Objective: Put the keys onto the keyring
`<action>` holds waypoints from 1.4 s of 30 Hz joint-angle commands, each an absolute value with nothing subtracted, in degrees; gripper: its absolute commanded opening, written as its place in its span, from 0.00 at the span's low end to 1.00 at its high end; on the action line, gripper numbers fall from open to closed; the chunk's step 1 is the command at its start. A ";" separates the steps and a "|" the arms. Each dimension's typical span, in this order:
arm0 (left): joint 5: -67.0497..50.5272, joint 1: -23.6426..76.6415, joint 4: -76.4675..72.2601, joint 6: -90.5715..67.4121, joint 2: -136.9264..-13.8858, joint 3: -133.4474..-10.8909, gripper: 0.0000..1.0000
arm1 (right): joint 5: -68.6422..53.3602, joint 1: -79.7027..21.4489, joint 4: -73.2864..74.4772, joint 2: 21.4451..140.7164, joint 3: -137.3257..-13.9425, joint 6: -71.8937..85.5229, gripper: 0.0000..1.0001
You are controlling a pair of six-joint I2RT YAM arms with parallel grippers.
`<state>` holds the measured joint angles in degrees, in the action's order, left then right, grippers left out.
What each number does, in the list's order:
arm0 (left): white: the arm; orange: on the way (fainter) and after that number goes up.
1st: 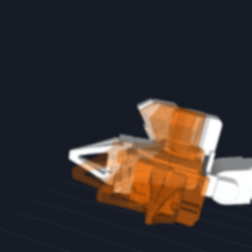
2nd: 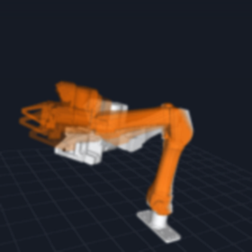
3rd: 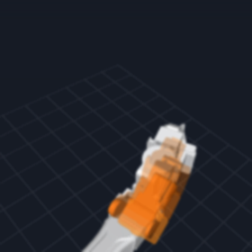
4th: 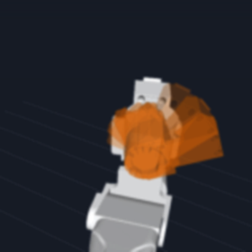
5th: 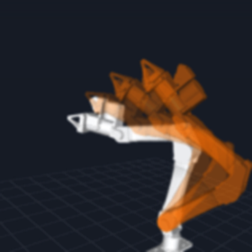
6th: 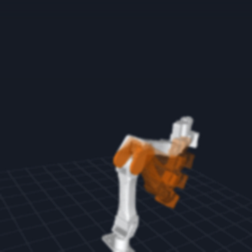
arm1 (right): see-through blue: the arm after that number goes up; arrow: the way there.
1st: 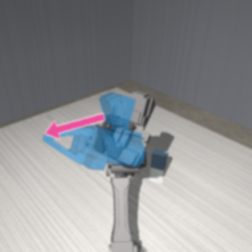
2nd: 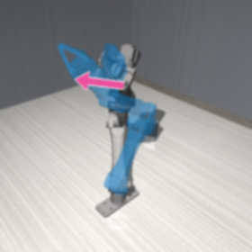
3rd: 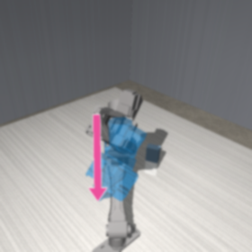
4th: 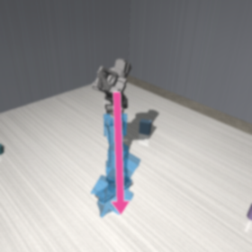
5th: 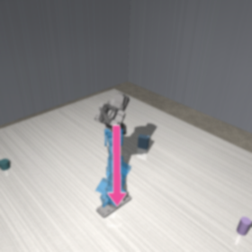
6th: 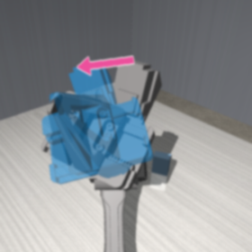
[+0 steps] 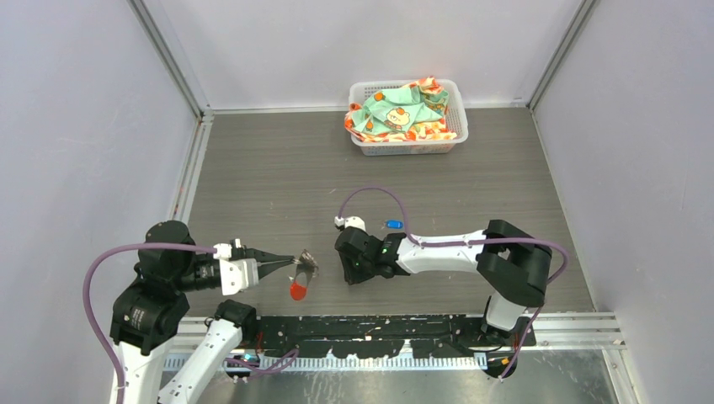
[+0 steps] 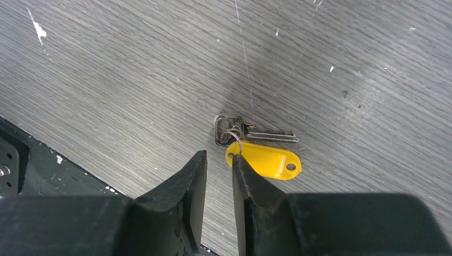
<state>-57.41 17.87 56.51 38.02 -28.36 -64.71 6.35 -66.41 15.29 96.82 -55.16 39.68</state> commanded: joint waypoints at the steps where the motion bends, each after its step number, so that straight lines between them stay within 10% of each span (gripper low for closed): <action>1: -57.86 17.58 55.72 38.32 -28.15 -66.80 0.00 | 8.43 -66.45 14.49 97.40 -56.19 40.55 0.29; 17: -57.49 17.58 55.80 38.29 -27.86 -66.72 0.00 | 9.21 -65.54 15.78 98.07 -56.75 40.43 0.30; 42: -56.70 17.58 58.02 39.46 -26.81 -66.62 0.00 | 17.24 -66.20 21.59 102.07 -63.36 41.79 0.01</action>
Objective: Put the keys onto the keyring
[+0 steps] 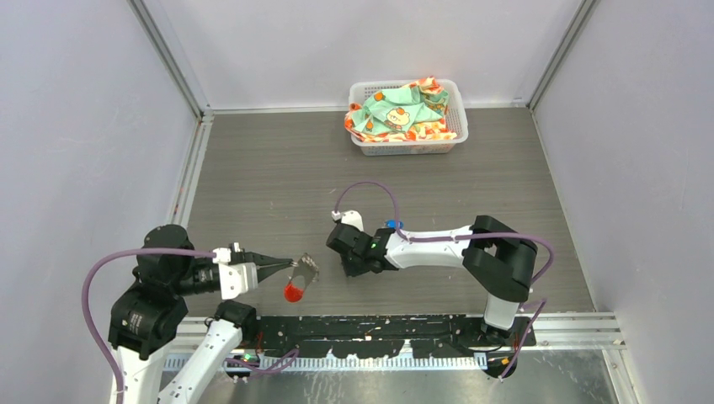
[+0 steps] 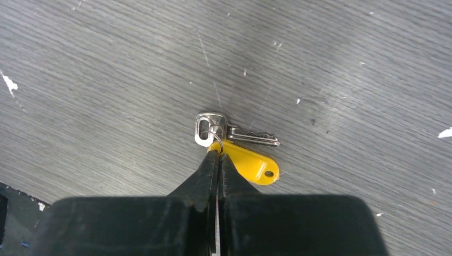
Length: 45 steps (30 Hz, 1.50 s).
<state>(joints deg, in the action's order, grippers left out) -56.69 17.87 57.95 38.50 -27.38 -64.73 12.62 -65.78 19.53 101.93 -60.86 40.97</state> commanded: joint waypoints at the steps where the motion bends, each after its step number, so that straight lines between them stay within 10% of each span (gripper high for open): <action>1: -56.73 17.58 58.23 39.59 -26.81 -66.62 0.00 | 17.96 -66.45 21.64 101.86 -63.51 41.75 0.01; 17: -56.51 17.58 59.41 39.99 -26.46 -66.19 0.00 | 17.59 -67.16 15.40 94.50 -58.73 37.61 0.02; 24: -56.43 17.58 59.41 40.30 -26.46 -66.26 0.00 | 13.82 -67.21 16.10 99.65 -61.48 39.37 0.42; 45: -56.07 17.58 59.77 40.57 -26.59 -67.05 0.00 | 18.62 -67.68 18.36 103.67 -64.84 37.84 0.39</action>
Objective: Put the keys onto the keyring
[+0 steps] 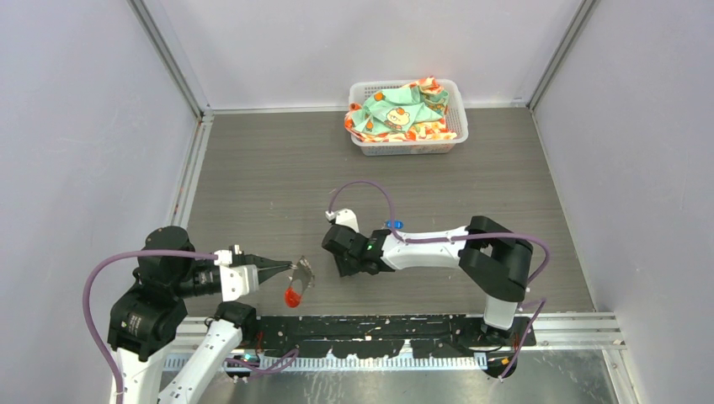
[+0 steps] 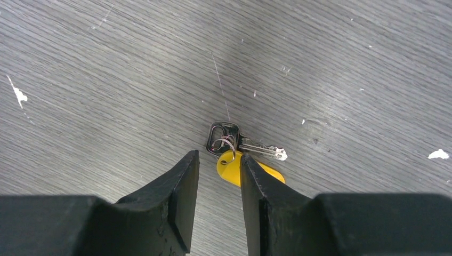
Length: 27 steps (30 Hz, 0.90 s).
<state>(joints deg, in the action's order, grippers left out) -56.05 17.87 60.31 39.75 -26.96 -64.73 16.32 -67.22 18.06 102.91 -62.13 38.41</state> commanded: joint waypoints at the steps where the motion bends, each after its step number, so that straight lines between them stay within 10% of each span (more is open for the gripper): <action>1: -56.07 17.58 59.84 40.57 -26.63 -67.18 0.00 | 18.77 -67.61 18.37 103.85 -64.98 37.82 0.39; 27: -54.97 17.58 61.08 41.41 -26.46 -68.04 0.00 | 25.29 -70.13 23.19 107.44 -69.98 35.89 0.11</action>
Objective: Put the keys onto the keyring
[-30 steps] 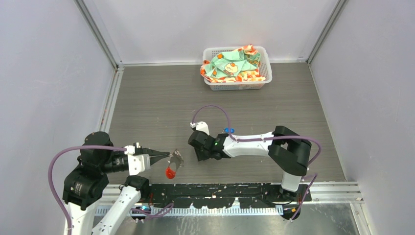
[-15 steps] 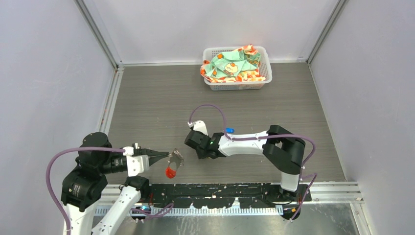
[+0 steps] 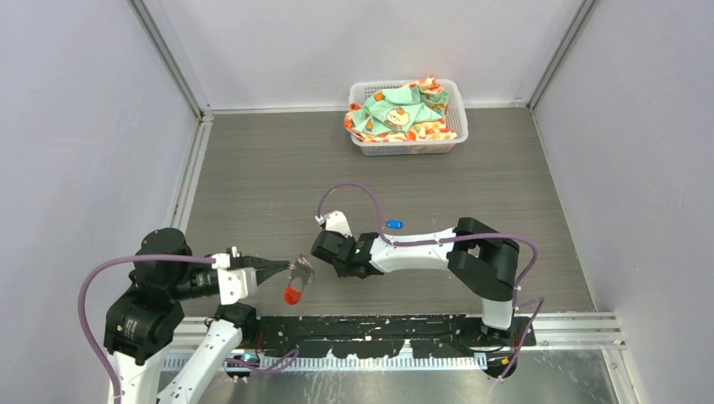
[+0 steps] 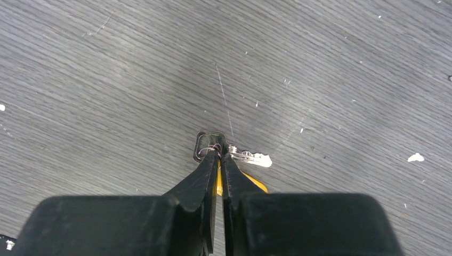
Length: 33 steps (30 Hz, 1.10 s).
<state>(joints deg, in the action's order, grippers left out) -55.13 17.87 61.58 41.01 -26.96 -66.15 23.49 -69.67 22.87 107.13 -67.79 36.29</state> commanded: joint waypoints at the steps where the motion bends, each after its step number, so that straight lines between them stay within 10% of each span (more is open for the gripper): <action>1: -54.94 17.58 61.13 41.40 -26.41 -68.05 0.00 | 25.22 -70.12 23.21 107.47 -69.90 36.01 0.12; 33: -56.56 17.58 61.83 40.74 -27.90 -64.26 0.00 | 13.12 -70.13 5.38 73.10 -48.13 27.86 0.08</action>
